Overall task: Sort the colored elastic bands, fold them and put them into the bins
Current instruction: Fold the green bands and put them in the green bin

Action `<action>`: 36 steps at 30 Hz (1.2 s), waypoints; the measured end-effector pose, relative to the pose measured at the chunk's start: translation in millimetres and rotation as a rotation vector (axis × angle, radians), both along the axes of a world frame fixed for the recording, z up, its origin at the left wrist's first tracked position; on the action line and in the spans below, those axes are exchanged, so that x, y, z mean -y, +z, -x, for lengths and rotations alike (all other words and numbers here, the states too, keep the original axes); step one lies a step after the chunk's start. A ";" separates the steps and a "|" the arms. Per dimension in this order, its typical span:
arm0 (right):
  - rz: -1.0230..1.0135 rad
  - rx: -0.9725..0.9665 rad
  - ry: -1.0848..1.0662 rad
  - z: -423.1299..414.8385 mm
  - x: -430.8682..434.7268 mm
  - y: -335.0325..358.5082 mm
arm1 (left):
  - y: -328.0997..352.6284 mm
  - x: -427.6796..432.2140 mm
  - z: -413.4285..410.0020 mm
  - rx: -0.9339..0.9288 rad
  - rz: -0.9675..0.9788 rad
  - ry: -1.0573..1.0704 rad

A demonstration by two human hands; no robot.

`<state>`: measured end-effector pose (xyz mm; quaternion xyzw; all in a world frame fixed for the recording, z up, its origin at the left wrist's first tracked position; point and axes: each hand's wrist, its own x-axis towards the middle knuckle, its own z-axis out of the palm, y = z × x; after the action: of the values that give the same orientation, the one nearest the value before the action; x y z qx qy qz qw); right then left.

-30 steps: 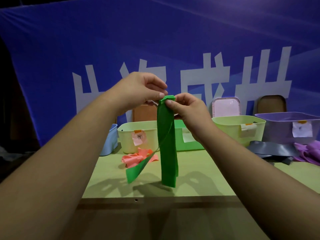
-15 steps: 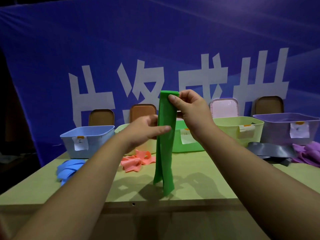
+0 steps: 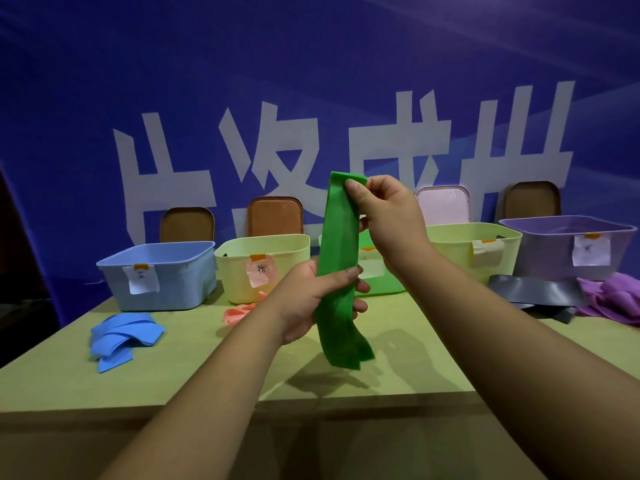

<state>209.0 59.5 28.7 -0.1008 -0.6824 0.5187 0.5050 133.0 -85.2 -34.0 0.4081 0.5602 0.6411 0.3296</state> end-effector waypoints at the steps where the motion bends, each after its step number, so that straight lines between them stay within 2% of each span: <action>1: 0.010 0.005 0.003 0.3 -3.5 -1.6 | -2.5 -1.8 -0.7 0.045 -0.009 -0.015; 7: 0.086 0.064 0.021 9.8 -31.3 -27.9 | -23.9 -19.0 -1.3 0.221 0.042 -0.106; 10: 0.139 0.139 0.023 18.1 -49.4 -53.6 | -44.2 -33.1 4.8 0.241 0.158 -0.042; 12: 0.164 0.174 0.028 22.9 -59.7 -70.9 | -62.1 -40.3 11.3 0.075 0.266 0.056; 14: 0.171 0.189 0.017 27.1 -67.1 -84.9 | -76.2 -43.1 17.4 -0.234 0.379 0.161; 15: 0.171 0.191 0.012 29.2 -70.2 -90.5 | -81.1 -43.7 18.8 -0.325 0.402 0.200; 19: 0.171 0.204 -0.006 33.4 -78.7 -102.1 | -93.4 -37.8 20.5 -0.448 0.427 0.360; 22: 0.162 0.201 -0.009 34.2 -82.1 -106.1 | -98.0 -24.0 18.2 -0.603 0.527 0.419; 29: 0.121 0.200 -0.076 34.4 -79.9 -114.1 | -95.8 -8.0 10.1 -0.677 0.566 0.415; 36: 0.122 0.192 -0.087 32.1 -80.5 -114.2 | -91.2 -4.5 15.5 -0.558 0.520 0.380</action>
<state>176.9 140.1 -85.5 -0.2100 -0.6898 0.5247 0.4525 117.6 -80.7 -125.2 0.3586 0.8363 0.3927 0.1332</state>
